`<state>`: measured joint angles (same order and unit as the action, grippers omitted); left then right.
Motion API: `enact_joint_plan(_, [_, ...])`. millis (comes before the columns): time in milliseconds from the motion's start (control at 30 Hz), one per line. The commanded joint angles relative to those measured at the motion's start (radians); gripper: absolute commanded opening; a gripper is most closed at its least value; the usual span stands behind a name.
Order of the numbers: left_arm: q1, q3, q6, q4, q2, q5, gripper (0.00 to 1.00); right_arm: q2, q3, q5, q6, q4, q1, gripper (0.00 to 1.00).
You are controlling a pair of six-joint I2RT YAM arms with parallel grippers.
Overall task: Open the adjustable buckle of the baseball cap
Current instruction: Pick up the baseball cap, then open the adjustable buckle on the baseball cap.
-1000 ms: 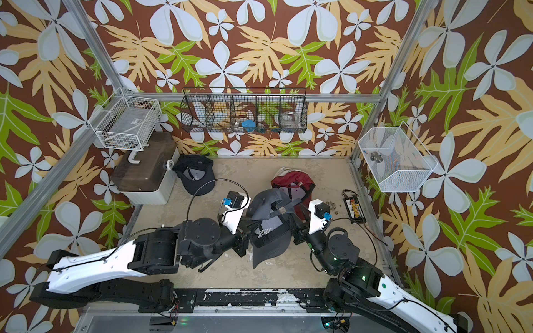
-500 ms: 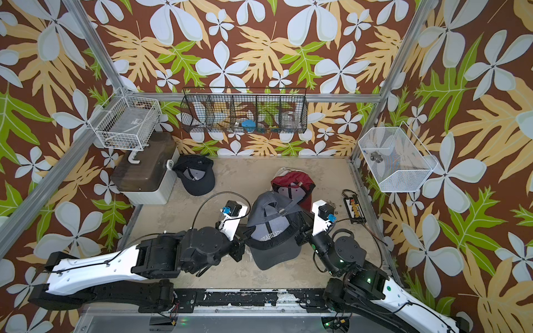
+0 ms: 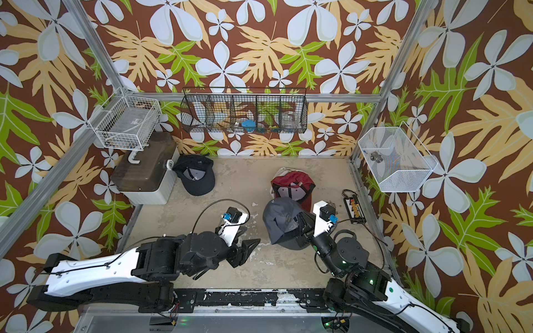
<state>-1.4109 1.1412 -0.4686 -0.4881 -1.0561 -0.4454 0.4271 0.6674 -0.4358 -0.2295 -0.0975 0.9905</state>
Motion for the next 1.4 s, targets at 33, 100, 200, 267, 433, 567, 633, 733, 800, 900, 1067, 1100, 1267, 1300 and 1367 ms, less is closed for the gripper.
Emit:
enact_joint_plan(33, [-0.002, -0.021, 0.012, 0.06, 0.029, 0.014, 0.64, 0.002, -0.009, 0.028, -0.004, 0.018, 0.0, 0.0])
enact_joint_plan(100, [-0.002, -0.027, 0.017, 0.098, 0.041, 0.018, 0.64, 0.008, -0.021, 0.036, -0.005, 0.022, 0.0, 0.0])
enact_joint_plan(200, [-0.002, -0.032, 0.041, 0.142, 0.054, 0.021, 0.64, 0.013, -0.04, 0.044, -0.015, 0.028, 0.0, 0.0])
enact_joint_plan(267, [-0.002, -0.029, 0.068, 0.175, 0.056, 0.017, 0.64, 0.012, -0.051, 0.053, -0.027, 0.03, 0.0, 0.0])
enact_joint_plan(433, [-0.002, -0.013, 0.116, 0.233, 0.037, 0.012, 0.64, 0.023, -0.079, 0.085, -0.052, 0.044, 0.0, 0.0])
enact_joint_plan(567, [-0.002, -0.005, 0.139, 0.264, 0.012, 0.001, 0.65, 0.044, -0.096, 0.111, -0.072, 0.06, 0.0, 0.0])
enact_joint_plan(633, [-0.002, -0.004, 0.146, 0.281, 0.002, -0.004, 0.66, 0.057, -0.101, 0.128, -0.083, 0.065, 0.0, 0.0])
enact_joint_plan(733, [-0.001, -0.004, 0.153, 0.295, -0.012, -0.012, 0.67, 0.072, -0.111, 0.149, -0.101, 0.07, 0.0, 0.0])
enact_joint_plan(800, [0.0, -0.007, 0.156, 0.307, -0.018, -0.018, 0.67, 0.074, -0.125, 0.162, -0.113, 0.081, 0.0, 0.0])
enact_joint_plan(900, [0.001, -0.017, 0.161, 0.329, -0.026, -0.026, 0.69, 0.078, -0.143, 0.177, -0.128, 0.093, 0.0, 0.0])
enact_joint_plan(1067, [0.055, -0.039, 0.145, 0.357, -0.048, 0.032, 0.69, 0.08, -0.156, 0.185, -0.134, 0.09, 0.001, 0.0])
enact_joint_plan(1100, [0.072, -0.048, 0.137, 0.368, -0.051, 0.053, 0.69, 0.079, -0.156, 0.186, -0.134, 0.088, 0.0, 0.0])
enact_joint_plan(1267, [0.095, -0.048, 0.13, 0.379, -0.073, 0.081, 0.69, 0.078, -0.155, 0.191, -0.134, 0.082, 0.0, 0.0])
enact_joint_plan(1300, [0.095, -0.044, 0.131, 0.38, -0.078, 0.086, 0.69, 0.077, -0.156, 0.191, -0.134, 0.083, 0.0, 0.0])
enact_joint_plan(1367, [0.095, -0.033, 0.131, 0.378, -0.09, 0.101, 0.69, 0.078, -0.159, 0.19, -0.134, 0.085, 0.0, 0.0])
